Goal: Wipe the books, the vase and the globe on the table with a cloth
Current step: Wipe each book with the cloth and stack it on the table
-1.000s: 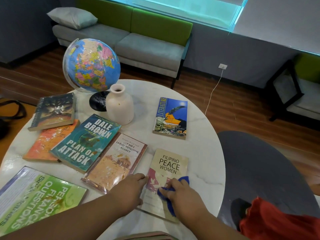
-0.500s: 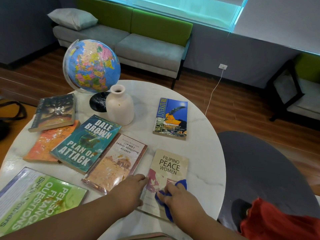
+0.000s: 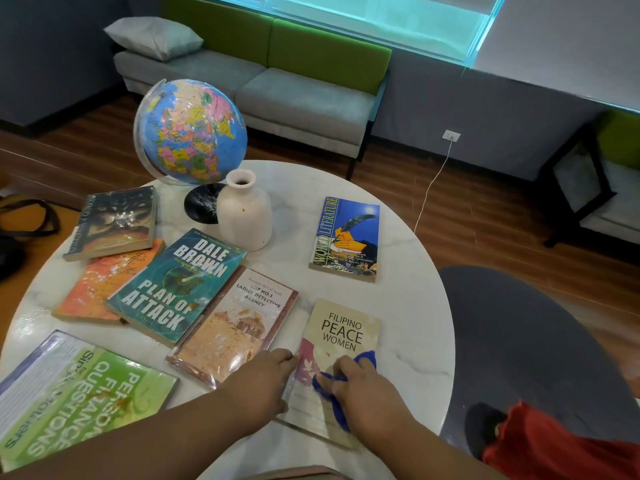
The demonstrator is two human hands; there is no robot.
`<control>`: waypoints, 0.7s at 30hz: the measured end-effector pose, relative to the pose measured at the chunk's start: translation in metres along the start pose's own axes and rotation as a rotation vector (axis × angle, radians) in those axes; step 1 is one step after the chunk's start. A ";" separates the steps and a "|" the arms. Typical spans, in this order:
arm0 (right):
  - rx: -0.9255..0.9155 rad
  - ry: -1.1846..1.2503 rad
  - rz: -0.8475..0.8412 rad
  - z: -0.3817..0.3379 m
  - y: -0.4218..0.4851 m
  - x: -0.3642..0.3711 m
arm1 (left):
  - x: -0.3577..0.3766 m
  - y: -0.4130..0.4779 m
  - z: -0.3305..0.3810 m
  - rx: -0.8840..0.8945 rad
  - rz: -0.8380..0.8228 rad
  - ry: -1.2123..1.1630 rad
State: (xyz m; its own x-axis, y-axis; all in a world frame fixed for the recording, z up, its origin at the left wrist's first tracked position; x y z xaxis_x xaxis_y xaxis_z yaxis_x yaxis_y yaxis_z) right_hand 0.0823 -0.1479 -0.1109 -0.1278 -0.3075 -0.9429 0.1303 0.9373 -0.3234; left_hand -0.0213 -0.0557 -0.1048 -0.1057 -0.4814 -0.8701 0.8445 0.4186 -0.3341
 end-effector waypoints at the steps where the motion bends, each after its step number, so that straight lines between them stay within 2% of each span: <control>1: 0.017 -0.011 0.003 0.002 0.006 -0.003 | 0.000 0.000 0.000 -0.001 0.001 0.003; 4: 0.046 -0.021 0.005 0.001 0.012 -0.007 | 0.000 0.001 0.000 0.002 -0.001 0.013; 11: -0.016 -0.056 -0.007 -0.004 0.009 -0.006 | 0.003 0.001 -0.001 0.004 0.006 -0.004; 18: 0.246 -0.012 -0.016 0.028 0.036 -0.022 | 0.002 0.001 -0.001 0.025 -0.010 0.000; 21: 0.266 -0.044 -0.001 0.025 0.025 -0.018 | 0.003 0.001 -0.004 0.025 -0.014 -0.016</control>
State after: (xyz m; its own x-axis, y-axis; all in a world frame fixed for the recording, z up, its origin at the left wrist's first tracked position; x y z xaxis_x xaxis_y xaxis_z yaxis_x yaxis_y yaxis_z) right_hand 0.1120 -0.1234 -0.1038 -0.0859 -0.3211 -0.9431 0.3850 0.8624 -0.3287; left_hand -0.0229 -0.0541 -0.1093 -0.1093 -0.4993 -0.8595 0.8560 0.3923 -0.3367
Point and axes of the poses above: each hand's wrist, its own y-axis towards the middle knuckle, its own x-axis out of the palm, z = x × y, the point moved 7 cm from there along y, towards the middle knuckle, and after that the axes turned 7 degrees about z, right-handed, at the moved point
